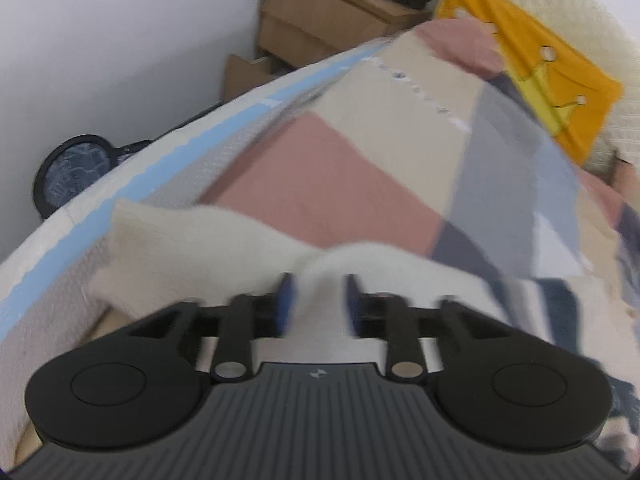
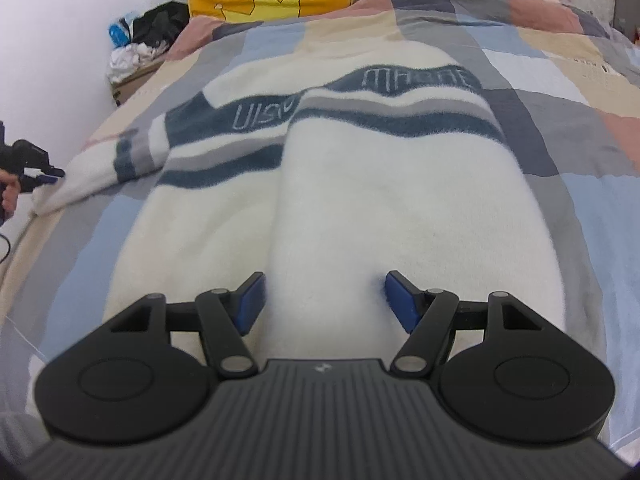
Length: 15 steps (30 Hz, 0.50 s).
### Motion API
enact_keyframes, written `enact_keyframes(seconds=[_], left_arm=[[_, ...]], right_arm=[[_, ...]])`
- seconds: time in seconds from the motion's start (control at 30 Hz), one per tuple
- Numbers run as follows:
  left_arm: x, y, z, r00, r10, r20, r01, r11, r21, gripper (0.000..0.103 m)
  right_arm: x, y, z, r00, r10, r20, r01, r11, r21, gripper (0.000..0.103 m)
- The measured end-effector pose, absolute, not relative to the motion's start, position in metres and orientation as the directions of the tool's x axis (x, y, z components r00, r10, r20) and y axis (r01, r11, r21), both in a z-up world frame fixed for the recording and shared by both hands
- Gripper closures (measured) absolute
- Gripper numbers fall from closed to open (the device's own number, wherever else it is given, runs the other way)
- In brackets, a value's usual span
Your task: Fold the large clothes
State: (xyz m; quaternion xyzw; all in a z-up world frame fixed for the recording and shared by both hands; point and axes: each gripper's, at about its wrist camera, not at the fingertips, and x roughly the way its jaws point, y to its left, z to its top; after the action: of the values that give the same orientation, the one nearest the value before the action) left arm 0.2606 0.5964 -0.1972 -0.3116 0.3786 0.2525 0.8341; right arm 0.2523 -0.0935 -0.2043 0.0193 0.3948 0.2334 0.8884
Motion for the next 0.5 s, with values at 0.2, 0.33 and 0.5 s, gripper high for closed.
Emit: enact_keyframes(seconds=[0.2,0.33,0.5], left_arm=[[0.243,0.523,-0.151,0.629,0.089,-0.772,-0.565,0.735,-0.376,0.053],[0.228,0.443,-0.135,0.619,-0.015,-0.785,-0.448,0.815,-0.368,0.053],[0.198,0.329,-0.134,0.576,-0.220,-0.787,-0.320,0.826,-0.465,0.053]], right_arm=[[0.246,-0.104,-0.201,0.589,0.449,-0.673,-0.402,0.884,0.239,0.036],[0.240,-0.112,-0.198,0.592,0.464,-0.659,-0.416,0.876,0.244,0.036],[0.228,-0.120,-0.200,0.578,0.495,-0.648,-0.439,0.859,0.264,0.036]])
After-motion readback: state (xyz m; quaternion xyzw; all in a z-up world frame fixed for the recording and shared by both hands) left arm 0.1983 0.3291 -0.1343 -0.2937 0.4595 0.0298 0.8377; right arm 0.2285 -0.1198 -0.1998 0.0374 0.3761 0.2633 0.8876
